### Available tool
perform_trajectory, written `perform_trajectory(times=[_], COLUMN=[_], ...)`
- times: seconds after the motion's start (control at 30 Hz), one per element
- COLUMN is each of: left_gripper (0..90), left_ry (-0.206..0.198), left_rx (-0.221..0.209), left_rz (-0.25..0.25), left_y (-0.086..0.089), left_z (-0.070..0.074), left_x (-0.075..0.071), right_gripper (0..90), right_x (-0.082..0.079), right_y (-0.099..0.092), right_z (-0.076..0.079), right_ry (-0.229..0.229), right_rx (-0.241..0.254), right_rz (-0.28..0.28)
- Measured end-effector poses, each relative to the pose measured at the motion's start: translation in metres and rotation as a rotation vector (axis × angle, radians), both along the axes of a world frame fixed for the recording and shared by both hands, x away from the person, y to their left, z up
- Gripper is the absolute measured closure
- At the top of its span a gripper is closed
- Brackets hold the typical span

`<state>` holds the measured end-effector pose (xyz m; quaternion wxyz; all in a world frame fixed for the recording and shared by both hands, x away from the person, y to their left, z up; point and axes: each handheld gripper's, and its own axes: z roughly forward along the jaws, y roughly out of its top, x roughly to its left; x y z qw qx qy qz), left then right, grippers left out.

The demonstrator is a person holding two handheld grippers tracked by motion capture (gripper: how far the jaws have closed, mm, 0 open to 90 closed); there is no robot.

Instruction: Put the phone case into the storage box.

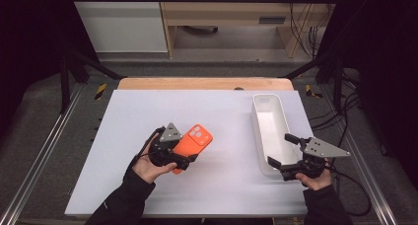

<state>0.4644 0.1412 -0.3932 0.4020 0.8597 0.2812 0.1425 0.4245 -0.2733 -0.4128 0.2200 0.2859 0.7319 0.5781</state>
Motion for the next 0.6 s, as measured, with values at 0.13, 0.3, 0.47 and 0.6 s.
perform_trajectory(times=[0.13,0.3,0.47,0.6], left_gripper=[14.6,14.6,14.6,14.6], left_ry=[-0.001,-0.004,-0.01,-0.022], left_rx=[0.003,0.01,0.024,0.041], left_rz=[-0.024,-0.055,-0.09,-0.131], left_y=[-0.003,-0.005,-0.01,-0.016], left_z=[0.0,0.002,0.003,0.003], left_x=[-0.002,-0.004,-0.008,-0.012], right_gripper=[0.6,0.7,0.8,0.8], right_x=[-0.001,-0.002,-0.003,-0.004], right_y=[0.008,0.015,0.025,0.033], right_z=[0.002,0.004,0.005,0.005], right_ry=[-0.001,0.0,0.001,0.0], right_rx=[-0.023,-0.04,-0.074,-0.094], right_rz=[0.033,0.068,0.105,0.131])
